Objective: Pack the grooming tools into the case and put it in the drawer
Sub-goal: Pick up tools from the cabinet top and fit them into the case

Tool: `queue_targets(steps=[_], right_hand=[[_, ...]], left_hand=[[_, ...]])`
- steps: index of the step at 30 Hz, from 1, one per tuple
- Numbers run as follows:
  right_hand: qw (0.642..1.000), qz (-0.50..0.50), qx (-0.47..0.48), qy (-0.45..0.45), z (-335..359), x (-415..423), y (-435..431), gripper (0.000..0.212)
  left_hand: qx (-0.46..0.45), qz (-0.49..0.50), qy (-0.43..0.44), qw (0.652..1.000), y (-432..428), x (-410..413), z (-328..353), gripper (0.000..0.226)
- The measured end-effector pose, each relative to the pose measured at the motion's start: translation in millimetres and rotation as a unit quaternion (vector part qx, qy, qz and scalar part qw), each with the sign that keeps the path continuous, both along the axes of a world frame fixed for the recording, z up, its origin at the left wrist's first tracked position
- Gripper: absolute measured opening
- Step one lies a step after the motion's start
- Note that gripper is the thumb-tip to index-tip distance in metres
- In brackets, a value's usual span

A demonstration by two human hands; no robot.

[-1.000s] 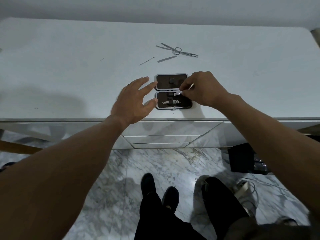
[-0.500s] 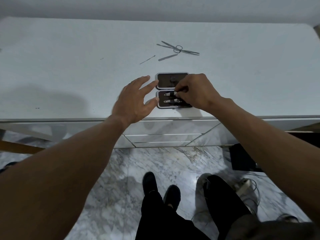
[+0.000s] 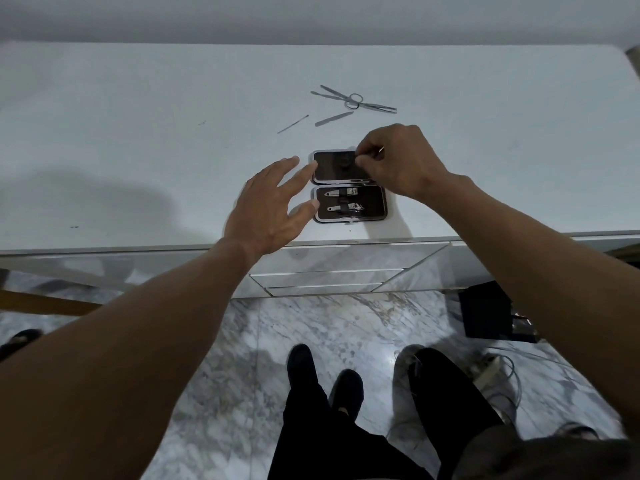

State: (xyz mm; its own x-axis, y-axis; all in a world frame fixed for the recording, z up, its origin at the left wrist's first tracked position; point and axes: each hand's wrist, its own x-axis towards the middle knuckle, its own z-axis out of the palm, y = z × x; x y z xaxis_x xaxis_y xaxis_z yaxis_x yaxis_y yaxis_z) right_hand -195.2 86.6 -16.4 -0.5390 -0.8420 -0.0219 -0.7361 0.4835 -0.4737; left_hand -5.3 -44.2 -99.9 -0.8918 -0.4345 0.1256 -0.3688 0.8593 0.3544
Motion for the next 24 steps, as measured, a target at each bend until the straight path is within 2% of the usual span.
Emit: queue_targets(steps=[9, 17, 24], right_hand=[[0.995, -0.074, 0.043, 0.046, -9, -37, -53, 0.026], [0.988, -0.113, 0.073, 0.079, -16, -67, -102, 0.021], [0.986, -0.114, 0.117, 0.037, -18, -74, -127, 0.020]], left_hand=[[-0.003, -0.009, 0.025, 1.000, 0, -1, -2, 0.056], [0.021, 0.005, 0.014, 1.000, 2, -1, 5, 0.057], [0.032, 0.005, 0.008, 0.999, 3, -2, 6, 0.057]])
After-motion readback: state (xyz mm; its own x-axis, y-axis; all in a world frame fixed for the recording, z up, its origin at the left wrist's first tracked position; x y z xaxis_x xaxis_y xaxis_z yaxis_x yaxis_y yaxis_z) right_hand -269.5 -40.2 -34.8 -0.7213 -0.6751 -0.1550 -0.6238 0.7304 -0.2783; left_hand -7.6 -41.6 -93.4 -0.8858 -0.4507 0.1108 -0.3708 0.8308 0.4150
